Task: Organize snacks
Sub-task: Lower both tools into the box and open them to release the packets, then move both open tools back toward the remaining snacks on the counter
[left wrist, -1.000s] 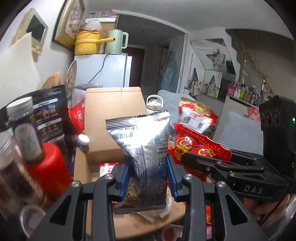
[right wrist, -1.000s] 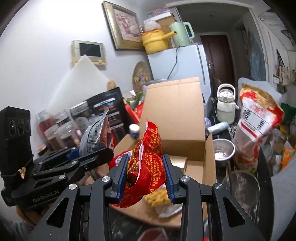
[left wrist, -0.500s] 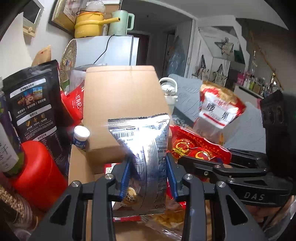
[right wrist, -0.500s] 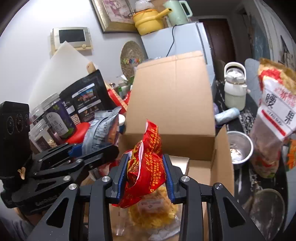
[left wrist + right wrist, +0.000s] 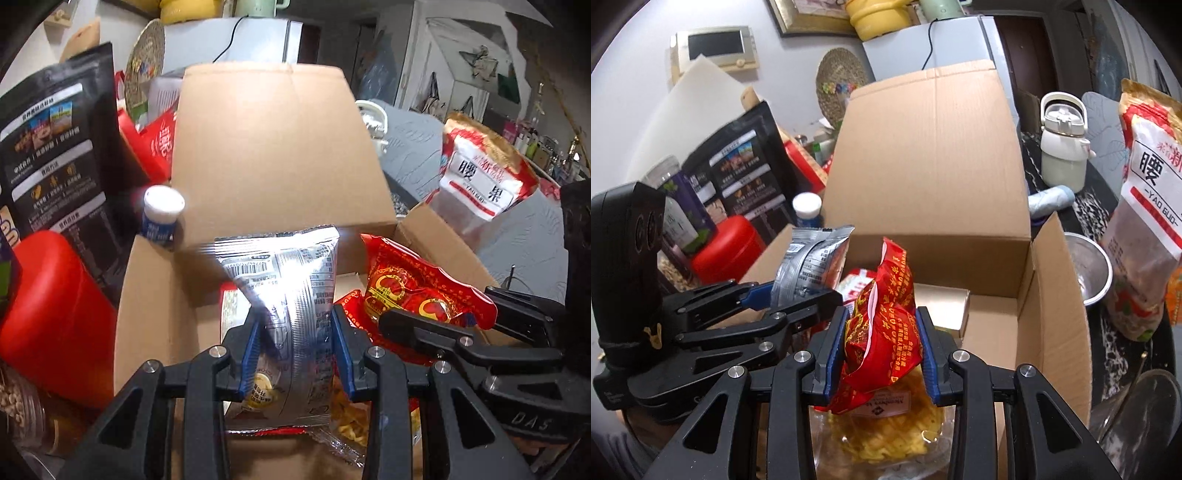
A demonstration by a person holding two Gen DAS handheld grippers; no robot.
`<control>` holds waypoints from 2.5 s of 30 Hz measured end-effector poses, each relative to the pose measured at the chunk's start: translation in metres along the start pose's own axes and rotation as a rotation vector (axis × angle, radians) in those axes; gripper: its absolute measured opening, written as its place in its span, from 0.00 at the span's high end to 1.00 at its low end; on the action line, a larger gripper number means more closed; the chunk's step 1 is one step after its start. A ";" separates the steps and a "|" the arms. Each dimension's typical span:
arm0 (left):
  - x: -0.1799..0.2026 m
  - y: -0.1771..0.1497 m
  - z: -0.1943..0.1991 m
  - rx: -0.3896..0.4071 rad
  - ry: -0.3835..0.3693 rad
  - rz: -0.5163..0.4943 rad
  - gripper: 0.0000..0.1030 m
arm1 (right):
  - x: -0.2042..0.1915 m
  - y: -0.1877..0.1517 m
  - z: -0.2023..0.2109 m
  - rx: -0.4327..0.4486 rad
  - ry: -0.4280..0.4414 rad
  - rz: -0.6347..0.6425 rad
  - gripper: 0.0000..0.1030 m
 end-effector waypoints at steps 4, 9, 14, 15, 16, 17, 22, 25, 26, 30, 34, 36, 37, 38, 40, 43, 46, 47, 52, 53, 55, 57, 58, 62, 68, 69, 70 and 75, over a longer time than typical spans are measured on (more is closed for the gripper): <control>0.000 -0.002 -0.008 -0.057 0.028 0.007 0.66 | -0.001 -0.003 -0.005 -0.017 -0.030 0.015 0.66; -0.008 -0.006 -0.023 -0.159 0.039 0.052 0.66 | -0.003 -0.006 -0.011 -0.038 -0.055 0.035 0.66; -0.012 -0.006 -0.026 -0.171 0.036 0.076 0.66 | -0.010 -0.009 -0.012 -0.038 -0.089 0.067 0.65; -0.011 -0.007 -0.026 -0.174 0.043 0.073 0.66 | -0.011 -0.009 -0.012 -0.036 -0.095 0.069 0.65; -0.009 -0.006 -0.027 -0.177 0.047 0.070 0.66 | -0.011 -0.008 -0.010 -0.027 -0.097 0.068 0.65; -0.009 -0.006 -0.026 -0.179 0.053 0.071 0.66 | -0.011 -0.008 -0.009 -0.026 -0.099 0.067 0.65; 0.002 -0.001 -0.028 -0.196 0.094 0.045 0.65 | -0.015 -0.006 0.001 0.015 -0.139 0.094 0.59; 0.008 0.001 -0.026 -0.206 0.114 0.040 0.65 | -0.015 -0.006 0.005 0.015 -0.153 0.105 0.53; 0.011 0.001 -0.025 -0.209 0.113 0.042 0.65 | -0.015 -0.007 0.007 0.014 -0.153 0.104 0.53; 0.016 0.004 -0.016 -0.207 0.138 0.049 0.65 | -0.019 -0.009 0.019 0.021 -0.160 0.113 0.53; 0.022 0.009 -0.001 -0.202 0.155 0.044 0.64 | -0.024 -0.010 0.036 0.039 -0.165 0.126 0.52; 0.024 0.011 0.006 -0.196 0.164 0.038 0.64 | -0.027 -0.009 0.046 0.057 -0.167 0.128 0.47; 0.025 0.011 0.009 -0.189 0.168 0.037 0.64 | -0.028 -0.009 0.050 0.063 -0.166 0.129 0.47; 0.025 0.012 0.012 -0.182 0.172 0.036 0.64 | -0.030 -0.009 0.055 0.069 -0.164 0.131 0.47; 0.025 0.015 0.021 -0.165 0.178 0.034 0.62 | -0.033 -0.008 0.064 0.078 -0.156 0.130 0.47; 0.024 0.016 0.035 -0.136 0.188 0.031 0.59 | -0.036 -0.007 0.076 0.092 -0.157 0.131 0.43; 0.028 0.018 0.051 -0.095 0.213 0.020 0.46 | -0.038 -0.006 0.086 0.102 -0.156 0.132 0.43; 0.029 0.018 0.055 -0.090 0.220 0.019 0.30 | -0.038 -0.006 0.088 0.102 -0.154 0.129 0.40; 0.031 0.025 0.069 -0.058 0.247 0.012 0.20 | -0.039 -0.006 0.099 0.116 -0.170 0.120 0.39; 0.030 0.025 0.071 -0.057 0.243 0.014 0.20 | -0.040 -0.005 0.101 0.119 -0.173 0.119 0.39; 0.030 0.025 0.077 -0.054 0.229 0.021 0.20 | -0.041 -0.005 0.107 0.129 -0.175 0.116 0.39; 0.031 0.024 0.083 -0.043 0.224 0.027 0.20 | -0.043 -0.005 0.114 0.143 -0.176 0.116 0.39; 0.032 0.024 0.088 -0.035 0.225 0.027 0.20 | -0.044 -0.005 0.117 0.149 -0.177 0.116 0.38; 0.036 0.024 0.108 -0.003 0.228 0.026 0.20 | -0.049 -0.006 0.134 0.184 -0.179 0.122 0.32; 0.046 0.021 0.147 0.064 0.252 0.003 0.20 | -0.060 -0.015 0.164 0.234 -0.169 0.131 0.25; 0.047 0.021 0.152 0.072 0.254 0.000 0.20 | -0.062 -0.018 0.171 0.244 -0.166 0.134 0.25; 0.049 0.020 0.159 0.084 0.251 -0.003 0.20 | -0.064 -0.020 0.176 0.251 -0.165 0.136 0.25; 0.058 0.013 0.192 0.128 0.252 -0.012 0.20 | -0.071 -0.034 0.200 0.289 -0.155 0.149 0.25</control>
Point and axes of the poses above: each gripper's, at about its wrist camera, not at the fingertips, and z roughly against the way its jaws point, x to its right, y to its top, the point moved 1 cm from there along -z, roughly the way its jaws point, and after that the axes turned 14 degrees about -z, right-handed, at the moved point
